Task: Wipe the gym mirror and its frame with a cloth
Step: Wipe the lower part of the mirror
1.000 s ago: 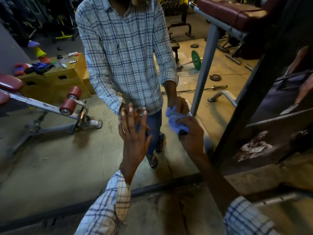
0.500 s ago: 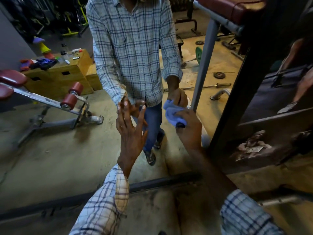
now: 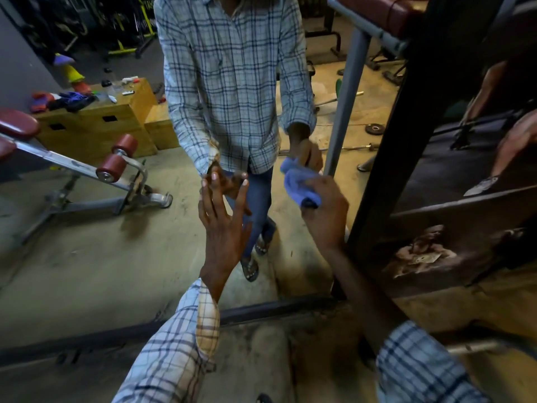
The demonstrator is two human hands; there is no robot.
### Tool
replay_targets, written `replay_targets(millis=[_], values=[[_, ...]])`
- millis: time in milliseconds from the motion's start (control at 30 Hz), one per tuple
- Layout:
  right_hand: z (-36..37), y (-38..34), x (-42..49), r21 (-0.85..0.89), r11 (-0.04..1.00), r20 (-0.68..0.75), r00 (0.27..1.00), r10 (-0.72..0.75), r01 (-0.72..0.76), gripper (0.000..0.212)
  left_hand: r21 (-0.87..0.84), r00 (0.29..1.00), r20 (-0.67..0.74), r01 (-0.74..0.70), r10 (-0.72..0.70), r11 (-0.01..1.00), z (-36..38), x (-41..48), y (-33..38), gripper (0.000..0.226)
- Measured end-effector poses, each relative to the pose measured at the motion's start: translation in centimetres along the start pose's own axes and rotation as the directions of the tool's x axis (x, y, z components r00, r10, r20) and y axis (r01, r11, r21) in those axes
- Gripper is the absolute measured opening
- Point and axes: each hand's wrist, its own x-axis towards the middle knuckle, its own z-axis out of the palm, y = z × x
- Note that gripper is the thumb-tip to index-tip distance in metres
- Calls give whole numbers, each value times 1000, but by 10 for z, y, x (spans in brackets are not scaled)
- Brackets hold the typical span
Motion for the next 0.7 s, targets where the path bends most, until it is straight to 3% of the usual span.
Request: replay_targets(millis=[67, 167, 233, 300, 367, 433, 467, 500, 600, 700], values=[[-6, -4, 15, 22, 1000, 2, 1000, -19, 19, 31, -6, 998, -17, -57, 57, 998, 2, 2, 9, 97], [-5, 13, -6, -88, 991, 315, 947, -65, 97, 34, -32, 994, -44, -105, 103, 994, 3, 9, 28, 96], [-14, 26, -9, -135, 984, 391, 919, -54, 115, 30, -33, 990, -72, -120, 117, 992, 0, 20, 40, 93], [-30, 29, 8, -130, 989, 277, 960, -29, 67, 35, -19, 985, -96, -144, 142, 989, -3, 33, 46, 96], [-51, 20, 41, -68, 997, 12, 1000, -22, 23, 29, 3, 985, -112, -133, 133, 991, -5, 44, 52, 94], [-68, 15, 72, -86, 995, -215, 975, -58, 40, 26, -16, 988, -101, -116, 114, 993, -3, 46, 58, 89], [-72, 12, 80, -98, 994, -235, 970, -60, 37, 27, -25, 988, -93, -122, 120, 992, -2, 45, 59, 88], [-71, 12, 77, -79, 997, -176, 984, -26, 12, 29, -28, 988, -84, -135, 132, 990, -2, 43, 61, 87], [-56, 26, 44, -107, 993, 176, 983, 59, -40, 32, -9, 986, -71, -155, 154, 988, -1, 44, 67, 85], [-58, 44, 34, -101, 982, 371, 922, -112, 160, 29, -13, 984, -69, -165, 164, 986, -2, 49, 75, 81]])
